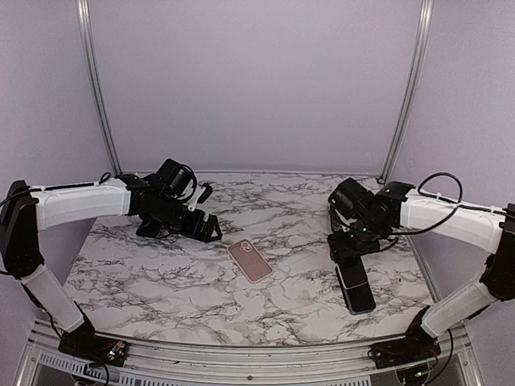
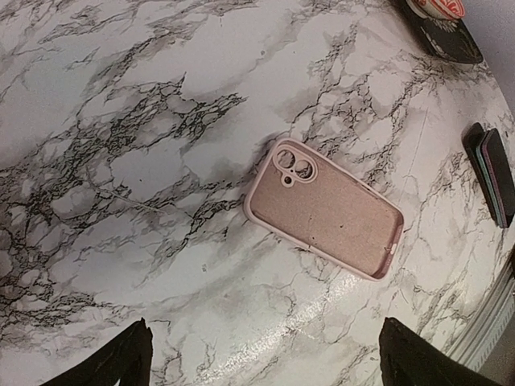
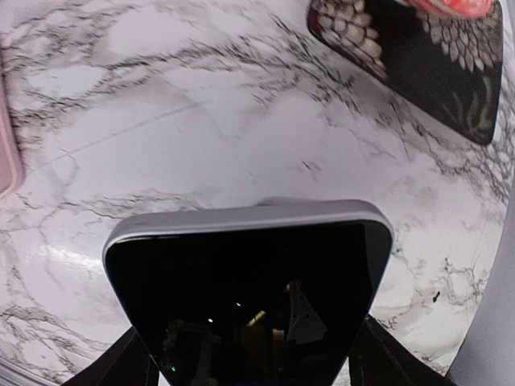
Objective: Put the phone into the phone case
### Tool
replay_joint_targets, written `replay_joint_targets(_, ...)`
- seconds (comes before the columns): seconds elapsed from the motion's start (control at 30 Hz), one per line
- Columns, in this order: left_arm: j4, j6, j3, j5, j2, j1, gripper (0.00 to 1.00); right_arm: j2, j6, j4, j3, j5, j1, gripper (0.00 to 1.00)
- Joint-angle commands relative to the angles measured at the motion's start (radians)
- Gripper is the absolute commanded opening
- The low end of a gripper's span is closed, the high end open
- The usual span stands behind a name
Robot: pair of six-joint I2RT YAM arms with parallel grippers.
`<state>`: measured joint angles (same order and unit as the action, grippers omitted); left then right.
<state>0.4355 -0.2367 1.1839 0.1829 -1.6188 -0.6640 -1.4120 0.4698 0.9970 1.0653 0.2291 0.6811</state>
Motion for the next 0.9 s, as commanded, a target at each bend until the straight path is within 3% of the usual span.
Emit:
replay_joint_targets(0.0, 0.009, -0.008, -0.010, -0.004, -0.016, 0.014, 0.99, 0.024, -0.047, -0.220, 0.096, 0.036, 0.110, 0.24)
replay_joint_targets(0.2, -0.025, -0.053, -0.034, -0.004, 0.003, 0.063, 0.99, -0.125, -0.127, -0.670, 0.132, 0.060, 0.284, 0.23)
replay_joint_targets(0.33, -0.036, -0.065, -0.044, -0.023, 0.017, 0.081, 0.99, -0.286, -0.196, -0.863, 0.222, 0.072, 0.362, 0.21)
replay_joint_targets(0.53, -0.037, -0.066, -0.047, -0.039, 0.026, 0.093, 0.99, -0.468, -0.200, -0.855, 0.337, 0.089, 0.395, 0.19)
replay_joint_targets(0.87, -0.041, -0.070, -0.047, -0.016, 0.012, 0.102, 0.99, -0.509, -0.165, -0.855, 0.301, 0.132, 0.397, 0.17)
